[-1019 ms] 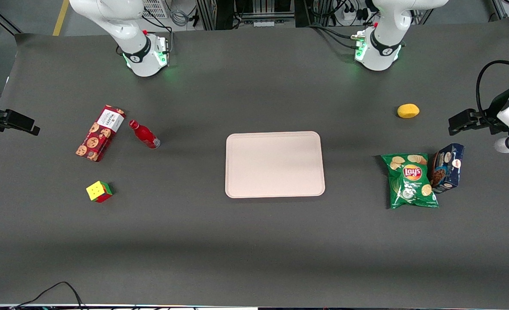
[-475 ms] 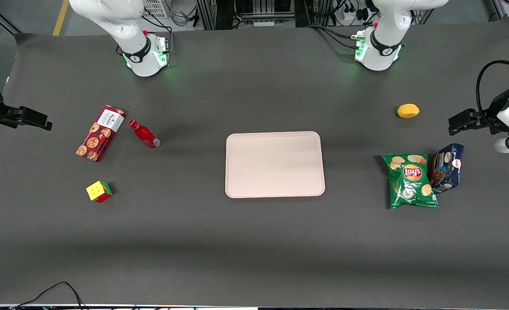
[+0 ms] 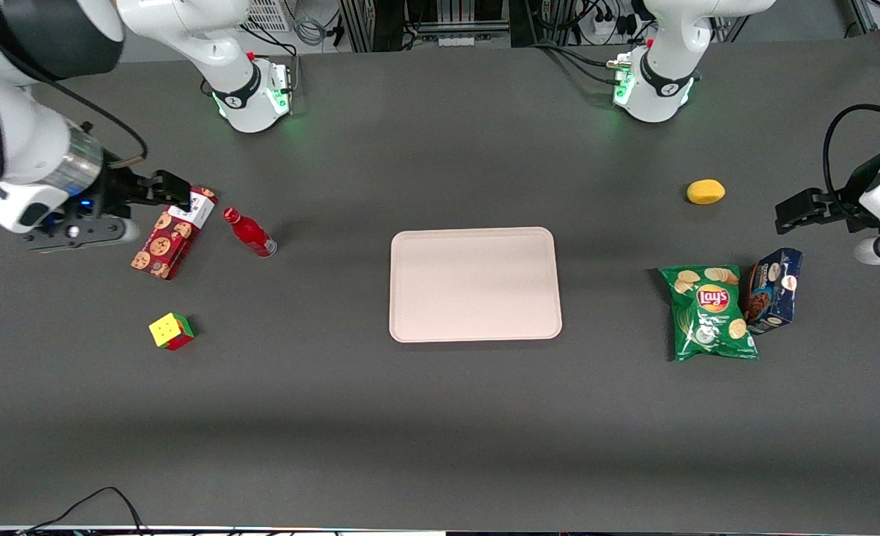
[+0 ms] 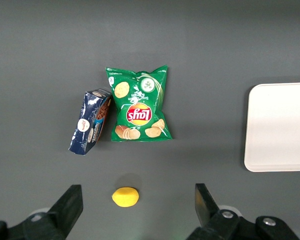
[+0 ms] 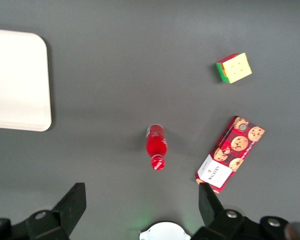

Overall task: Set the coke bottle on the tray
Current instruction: 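Move the open right gripper down over the red Coca-Cola bottle, then close the right gripper around the bottle's body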

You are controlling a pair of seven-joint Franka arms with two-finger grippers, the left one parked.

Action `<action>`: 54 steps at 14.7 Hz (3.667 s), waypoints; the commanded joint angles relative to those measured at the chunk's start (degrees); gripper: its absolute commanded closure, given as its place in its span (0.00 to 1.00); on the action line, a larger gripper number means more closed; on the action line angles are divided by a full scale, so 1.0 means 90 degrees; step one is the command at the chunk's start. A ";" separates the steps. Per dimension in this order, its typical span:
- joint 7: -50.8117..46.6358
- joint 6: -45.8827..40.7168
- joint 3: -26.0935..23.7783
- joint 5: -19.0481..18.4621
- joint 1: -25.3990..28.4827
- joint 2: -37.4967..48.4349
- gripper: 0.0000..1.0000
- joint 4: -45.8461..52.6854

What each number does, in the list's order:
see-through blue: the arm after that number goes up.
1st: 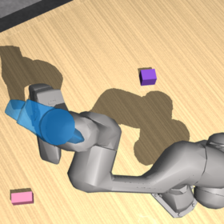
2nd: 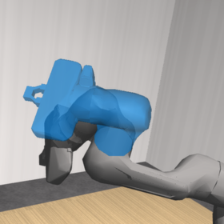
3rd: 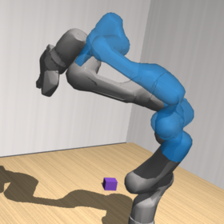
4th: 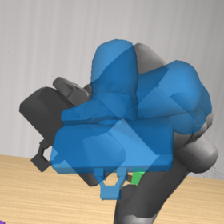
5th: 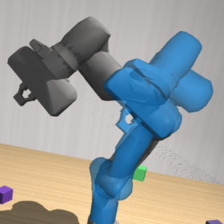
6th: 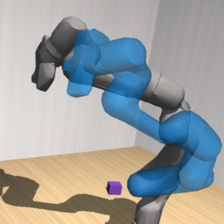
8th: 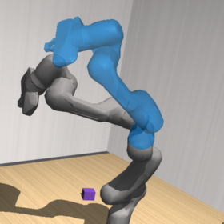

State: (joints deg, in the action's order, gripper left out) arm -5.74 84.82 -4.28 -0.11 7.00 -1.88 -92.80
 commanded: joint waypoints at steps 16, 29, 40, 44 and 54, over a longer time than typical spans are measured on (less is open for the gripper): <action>0.0804 0.5730 0.0075 0.0041 0.0033 0.1909 0.00 -0.6074; 0.1214 0.6259 0.0085 0.0041 -0.0114 0.1352 0.00 -0.6466; 0.1204 0.6083 0.0075 0.0041 -0.0114 0.1274 0.53 -0.6427; 0.1195 0.6064 0.0075 0.0041 -0.0114 0.1284 0.74 -0.6407; 0.1224 0.4086 0.0046 0.0041 -0.0036 0.1293 1.00 -0.4742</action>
State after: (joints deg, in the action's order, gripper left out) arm 3.72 131.70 -3.68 -0.12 6.53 9.96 -145.66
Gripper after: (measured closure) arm 0.617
